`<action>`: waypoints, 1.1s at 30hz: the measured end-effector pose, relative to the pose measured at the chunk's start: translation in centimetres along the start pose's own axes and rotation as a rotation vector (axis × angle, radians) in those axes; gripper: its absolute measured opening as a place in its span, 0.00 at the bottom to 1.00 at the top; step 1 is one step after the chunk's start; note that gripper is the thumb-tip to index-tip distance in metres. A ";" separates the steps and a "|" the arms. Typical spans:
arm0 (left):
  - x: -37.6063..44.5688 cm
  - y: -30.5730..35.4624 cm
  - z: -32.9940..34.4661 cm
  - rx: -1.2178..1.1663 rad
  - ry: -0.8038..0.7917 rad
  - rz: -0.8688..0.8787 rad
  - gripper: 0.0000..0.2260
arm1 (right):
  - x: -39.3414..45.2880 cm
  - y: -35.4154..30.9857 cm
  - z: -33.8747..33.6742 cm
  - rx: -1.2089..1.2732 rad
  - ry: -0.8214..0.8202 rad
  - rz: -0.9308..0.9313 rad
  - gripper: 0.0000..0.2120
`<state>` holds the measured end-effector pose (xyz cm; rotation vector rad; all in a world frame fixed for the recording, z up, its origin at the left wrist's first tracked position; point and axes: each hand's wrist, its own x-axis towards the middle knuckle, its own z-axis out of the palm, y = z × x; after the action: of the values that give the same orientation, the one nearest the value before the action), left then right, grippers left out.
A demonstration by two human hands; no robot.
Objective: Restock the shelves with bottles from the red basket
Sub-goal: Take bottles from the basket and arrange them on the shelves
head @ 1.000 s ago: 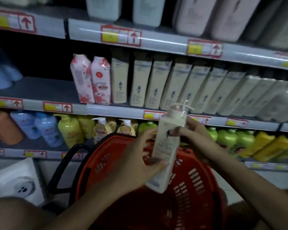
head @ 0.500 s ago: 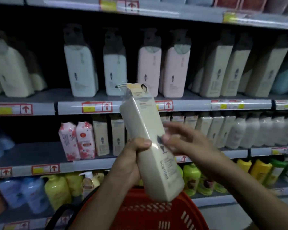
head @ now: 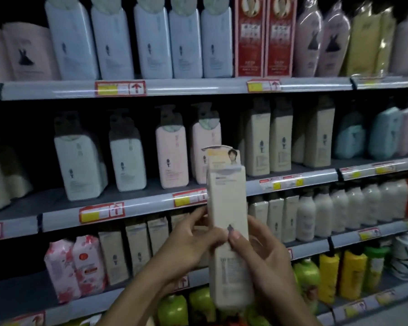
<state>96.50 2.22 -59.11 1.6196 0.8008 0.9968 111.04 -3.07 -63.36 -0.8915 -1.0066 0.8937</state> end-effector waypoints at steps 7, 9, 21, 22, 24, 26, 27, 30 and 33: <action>8.6 4.2 8.5 0.368 -0.043 0.329 0.20 | 7.5 -2.6 -10.1 -0.110 0.079 -0.233 0.27; 12.1 4.8 11.8 0.364 -0.014 0.378 0.20 | 10.6 -4.4 -13.0 -0.155 0.051 -0.288 0.24; 31.1 5.7 23.0 0.349 0.325 0.576 0.21 | 29.4 -10.2 -24.3 -0.388 0.033 -0.468 0.20; 31.9 5.4 23.4 0.388 0.350 0.595 0.20 | 30.3 -9.8 -24.6 -0.365 0.022 -0.466 0.20; 32.9 4.7 23.9 0.468 0.418 0.598 0.20 | 31.6 -8.7 -25.1 -0.327 0.030 -0.461 0.20; 33.6 3.9 24.2 0.498 0.432 0.570 0.23 | 32.5 -7.7 -25.2 -0.332 0.064 -0.461 0.20; 33.9 3.6 24.3 0.512 0.431 0.554 0.24 | 32.9 -7.3 -25.3 -0.344 0.072 -0.462 0.20; 34.9 2.9 24.3 0.576 0.444 0.512 0.23 | 33.9 -6.5 -25.4 -0.445 0.098 -0.488 0.23; 35.3 2.8 24.4 0.630 0.452 0.510 0.22 | 34.1 -6.3 -25.6 -0.530 0.173 -0.514 0.23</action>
<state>133.87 22.21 -51.94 2.2434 1.1067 1.6235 145.75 20.81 -54.33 -1.0572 -1.2662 0.1073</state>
